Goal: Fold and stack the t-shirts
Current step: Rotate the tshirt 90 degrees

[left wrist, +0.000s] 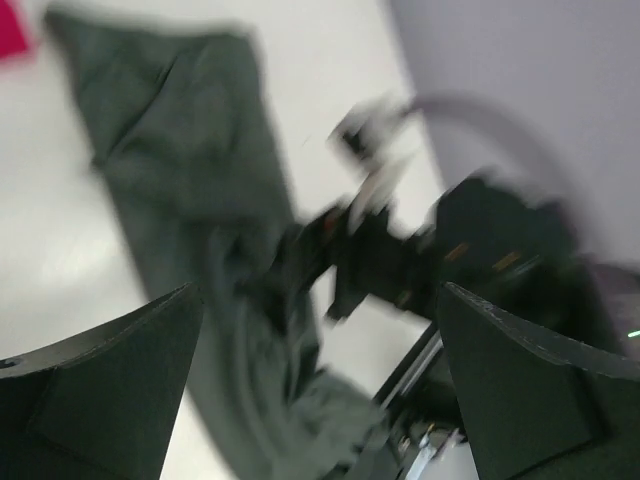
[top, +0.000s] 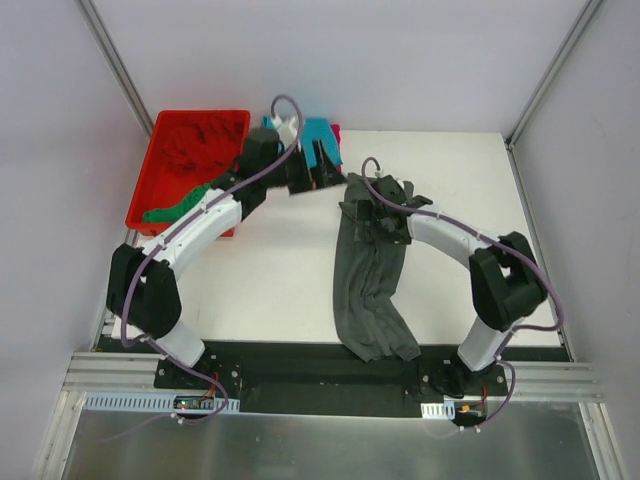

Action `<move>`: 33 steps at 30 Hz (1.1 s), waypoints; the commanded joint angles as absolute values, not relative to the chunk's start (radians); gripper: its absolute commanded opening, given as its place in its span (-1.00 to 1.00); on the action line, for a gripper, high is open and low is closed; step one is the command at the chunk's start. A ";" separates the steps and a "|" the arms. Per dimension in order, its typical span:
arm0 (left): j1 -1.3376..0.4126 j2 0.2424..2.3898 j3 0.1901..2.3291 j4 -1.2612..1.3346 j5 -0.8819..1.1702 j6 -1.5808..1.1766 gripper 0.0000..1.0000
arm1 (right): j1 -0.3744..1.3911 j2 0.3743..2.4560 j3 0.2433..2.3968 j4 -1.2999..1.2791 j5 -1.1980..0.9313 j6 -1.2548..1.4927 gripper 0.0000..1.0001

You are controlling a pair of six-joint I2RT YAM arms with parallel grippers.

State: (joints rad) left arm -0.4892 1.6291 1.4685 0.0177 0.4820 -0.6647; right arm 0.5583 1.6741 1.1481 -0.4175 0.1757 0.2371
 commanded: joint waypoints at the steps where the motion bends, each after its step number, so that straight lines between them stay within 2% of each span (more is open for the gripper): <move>1: -0.494 1.487 1.139 -0.094 0.434 -0.595 0.98 | 0.548 1.796 1.278 -0.449 0.230 0.201 0.93; 7: -0.502 1.171 0.741 -0.094 0.267 -0.626 0.98 | 0.523 1.948 1.402 -0.523 0.222 0.199 0.92; 14: -0.502 0.988 0.615 -0.097 0.154 -0.637 0.98 | 0.456 2.106 1.564 -0.610 0.273 0.215 0.92; 25: -0.500 1.081 0.644 -0.095 0.115 -0.597 0.98 | 0.357 2.465 2.124 -0.827 0.187 0.302 0.92; 29: -0.500 1.161 0.683 -0.092 0.185 -0.598 0.98 | 0.354 2.496 2.194 -0.824 0.187 0.347 0.92; 33: -0.506 1.255 0.707 -0.060 0.284 -0.611 0.98 | 0.356 2.418 2.163 -0.778 0.181 0.260 0.93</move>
